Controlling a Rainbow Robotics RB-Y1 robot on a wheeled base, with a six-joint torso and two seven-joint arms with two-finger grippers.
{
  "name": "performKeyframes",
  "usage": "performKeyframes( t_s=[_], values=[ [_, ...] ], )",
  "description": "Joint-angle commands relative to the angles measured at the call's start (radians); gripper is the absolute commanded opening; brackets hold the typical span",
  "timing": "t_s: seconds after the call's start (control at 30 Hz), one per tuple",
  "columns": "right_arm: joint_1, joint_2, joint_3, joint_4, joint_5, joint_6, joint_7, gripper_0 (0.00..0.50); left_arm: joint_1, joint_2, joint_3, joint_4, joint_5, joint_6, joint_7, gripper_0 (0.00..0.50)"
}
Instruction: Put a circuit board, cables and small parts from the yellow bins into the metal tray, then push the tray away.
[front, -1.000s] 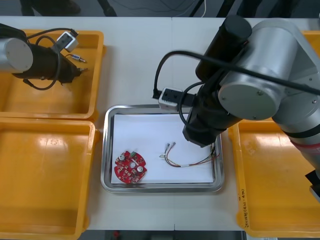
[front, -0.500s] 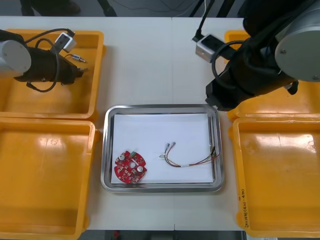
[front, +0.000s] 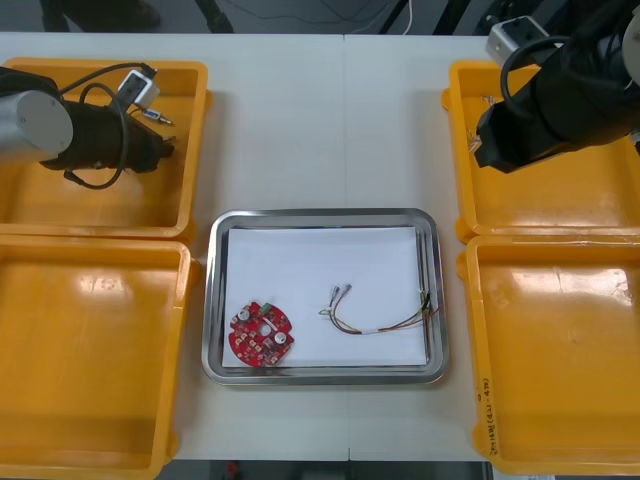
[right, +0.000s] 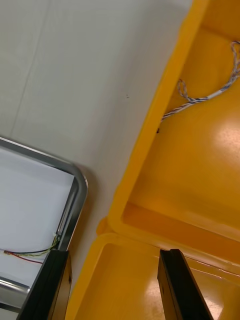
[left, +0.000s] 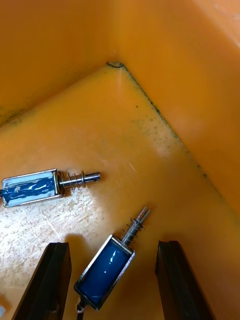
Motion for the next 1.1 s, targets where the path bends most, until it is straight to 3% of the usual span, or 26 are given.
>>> performKeyframes(
  t_s=[0.03, 0.07, 0.1, 0.13, 0.17, 0.5, 0.8, 1.0, 1.1],
  values=[
    [-0.039, -0.027, -0.105, 0.057, 0.04, 0.003, -0.007, 0.5, -0.039, 0.026, -0.007, 0.0, 0.018, -0.008, -0.019, 0.5],
    [-0.039, -0.025, -0.126, 0.082, 0.062, 0.003, -0.01, 0.5, -0.039, 0.026, -0.008, 0.003, 0.021, -0.007, -0.02, 0.378],
    [-0.039, -0.025, -0.126, 0.082, 0.062, 0.003, -0.01, 0.5, -0.039, 0.026, -0.008, 0.003, 0.021, -0.007, -0.02, 0.378],
    [-0.039, -0.025, -0.142, 0.108, 0.08, 0.003, -0.01, 0.5, -0.039, 0.026, -0.007, 0.007, 0.029, -0.007, -0.022, 0.05],
    [-0.039, -0.025, -0.146, 0.125, 0.091, 0.003, -0.011, 0.5, -0.039, 0.026, -0.007, 0.007, 0.03, -0.007, -0.025, 0.0],
    [-0.04, -0.022, -0.189, 0.275, 0.177, 0.003, -0.017, 0.5, -0.039, 0.032, -0.007, 0.007, 0.055, 0.013, -0.037, 0.0],
    [-0.042, 0.004, -0.263, 0.421, 0.22, 0.003, -0.028, 0.5, -0.046, 0.066, 0.056, -0.01, 0.056, 0.168, -0.042, 0.0],
    [-0.065, 0.024, -0.267, 0.473, 0.266, 0.003, -0.034, 0.5, -0.046, 0.067, 0.151, -0.017, 0.0, 0.286, -0.04, 0.0],
    [-0.086, 0.035, -0.269, 0.51, 0.278, 0.003, -0.043, 0.5, -0.046, 0.066, 0.208, -0.039, -0.065, 0.36, -0.027, 0.0]
  ],
)
